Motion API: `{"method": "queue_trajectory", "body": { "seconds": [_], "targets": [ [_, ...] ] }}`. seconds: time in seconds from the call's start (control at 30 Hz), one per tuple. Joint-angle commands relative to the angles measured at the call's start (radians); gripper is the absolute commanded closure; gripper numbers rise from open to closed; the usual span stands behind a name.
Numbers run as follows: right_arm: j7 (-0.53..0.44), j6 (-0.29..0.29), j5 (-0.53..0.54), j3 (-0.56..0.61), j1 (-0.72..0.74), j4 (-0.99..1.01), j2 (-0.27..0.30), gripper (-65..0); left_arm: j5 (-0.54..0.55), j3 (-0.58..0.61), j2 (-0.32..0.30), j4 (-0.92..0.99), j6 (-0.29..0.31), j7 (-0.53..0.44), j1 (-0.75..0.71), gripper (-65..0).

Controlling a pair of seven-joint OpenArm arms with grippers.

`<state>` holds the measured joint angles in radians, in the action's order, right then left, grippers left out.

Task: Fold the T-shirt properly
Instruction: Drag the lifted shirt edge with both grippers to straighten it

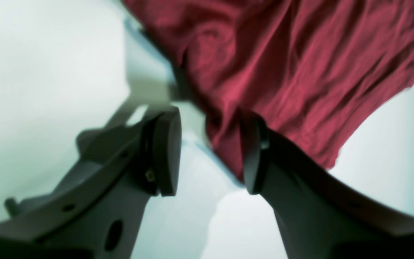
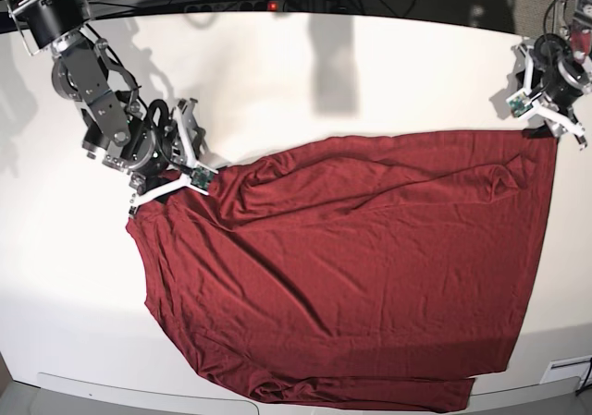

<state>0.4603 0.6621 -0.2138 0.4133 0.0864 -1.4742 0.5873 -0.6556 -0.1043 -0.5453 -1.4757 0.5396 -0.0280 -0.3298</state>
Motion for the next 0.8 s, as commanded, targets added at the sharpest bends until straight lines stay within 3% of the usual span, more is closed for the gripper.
{"method": "queue_trajectory", "body": {
  "seconds": [0.0, 0.23, 0.3, 0.4, 0.47, 0.57, 0.77],
  "targets": [
    [-0.005, -0.003, -0.026, -0.004, 0.013, 0.004, 0.011, -26.1, -0.010, 0.003, -0.018, 0.013, -0.005, 0.000, 0.012, -26.7],
    [-0.007, -0.003, -0.045, -0.004, 0.017, 0.019, 0.011, -26.0, -0.008, 0.059, -0.021, 0.147, -0.005, -0.019, 0.089, -26.0],
    [0.000, -0.003, -0.045, -0.004, 0.018, 0.019, 0.011, -20.8, -0.010, 0.072, -0.021, 0.159, -0.004, -0.022, 0.089, -20.6],
    [0.002, -0.003, -0.045, -0.004, 0.026, 0.019, 0.011, -9.3, -0.010, 0.081, -0.020, 0.159, -0.005, -0.024, 0.090, -6.7],
    [0.013, -0.004, -0.043, -0.004, 0.031, 0.019, 0.011, -6.5, -0.010, 0.081, -0.021, 0.159, -0.004, -0.024, 0.090, 0.0],
    [0.019, -0.004, -0.040, -0.005, 0.032, 0.019, 0.011, -0.5, -0.010, 0.081, -0.021, 0.159, -0.004, -0.006, 0.089, 0.0],
    [0.019, -0.012, -0.041, -0.008, 0.035, 0.015, 0.011, 0.0, 0.030, 0.081, -0.021, 0.159, -0.004, 0.020, 0.088, 0.0]
  ]
}}
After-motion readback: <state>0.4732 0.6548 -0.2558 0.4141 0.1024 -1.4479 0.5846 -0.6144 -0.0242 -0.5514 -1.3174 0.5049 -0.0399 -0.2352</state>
